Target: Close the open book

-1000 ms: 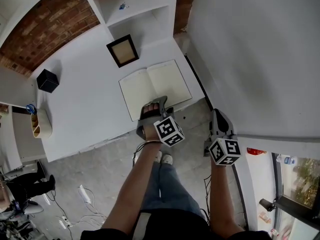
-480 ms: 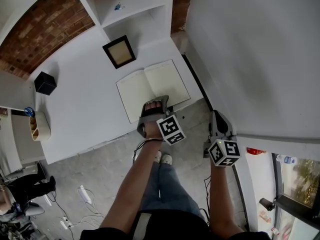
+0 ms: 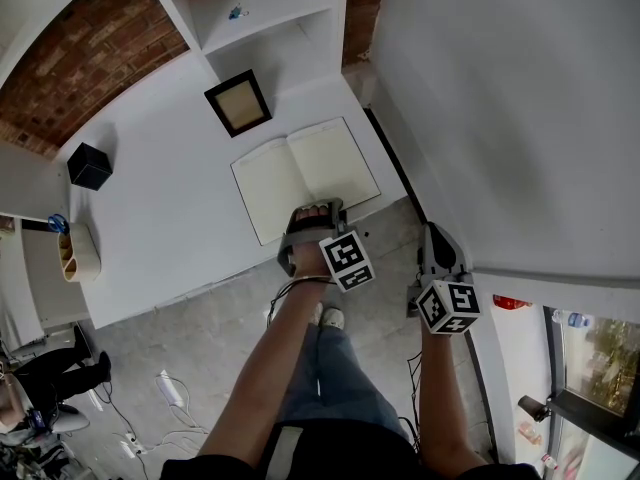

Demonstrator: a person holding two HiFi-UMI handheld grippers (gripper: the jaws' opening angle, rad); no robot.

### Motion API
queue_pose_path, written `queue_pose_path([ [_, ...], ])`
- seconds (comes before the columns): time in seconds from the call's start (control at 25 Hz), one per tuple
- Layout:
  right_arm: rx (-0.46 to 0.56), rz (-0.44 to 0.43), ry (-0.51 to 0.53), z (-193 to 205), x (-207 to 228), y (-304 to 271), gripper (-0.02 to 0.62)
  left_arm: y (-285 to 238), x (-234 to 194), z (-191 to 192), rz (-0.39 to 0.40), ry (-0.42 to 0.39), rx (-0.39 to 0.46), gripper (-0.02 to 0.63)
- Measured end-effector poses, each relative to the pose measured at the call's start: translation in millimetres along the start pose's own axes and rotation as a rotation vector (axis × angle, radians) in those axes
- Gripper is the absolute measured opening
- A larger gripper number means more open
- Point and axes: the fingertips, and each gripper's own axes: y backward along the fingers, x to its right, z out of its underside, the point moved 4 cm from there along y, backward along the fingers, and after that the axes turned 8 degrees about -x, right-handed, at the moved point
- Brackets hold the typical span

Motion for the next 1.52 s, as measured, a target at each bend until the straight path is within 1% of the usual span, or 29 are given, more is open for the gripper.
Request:
queue_pose_path([
  [0.16, -0.005, 0.005, -0.005, 3, 1, 3, -0.002, -1, 0, -2, 0.011, -0.005, -0.004, 0.065],
  [0.32, -0.005, 0.007, -0.003, 4, 1, 4, -0.002, -3, -1, -3, 0.032, 0.008, -0.012, 0.055],
  [0.48, -0.002, 0.012, -0.004, 4, 3, 6, -0.002, -3, 0, -3, 0.031, 0.017, -0.004, 0.049],
  [0.8, 0.002, 0.021, -0.011, 2, 6, 7, -0.002, 3, -3, 0, 0.014, 0.088, 0.053, 0.041],
  [1.04, -0.006, 0.02, -0.013, 4, 5, 8, -0.002, 13, -7, 3, -0.009, 0.204, 0.147, 0.037],
  [1.24, -0.019, 0.012, -0.004, 6, 2, 5, -0.002, 27, -15, 10, -0.051, 0.351, 0.238, 0.035],
  [1.52, -0.044, -0.005, 0.024, 6, -9, -2, -0.002, 44, -22, 24, -0.087, 0.542, 0.334, 0.031],
])
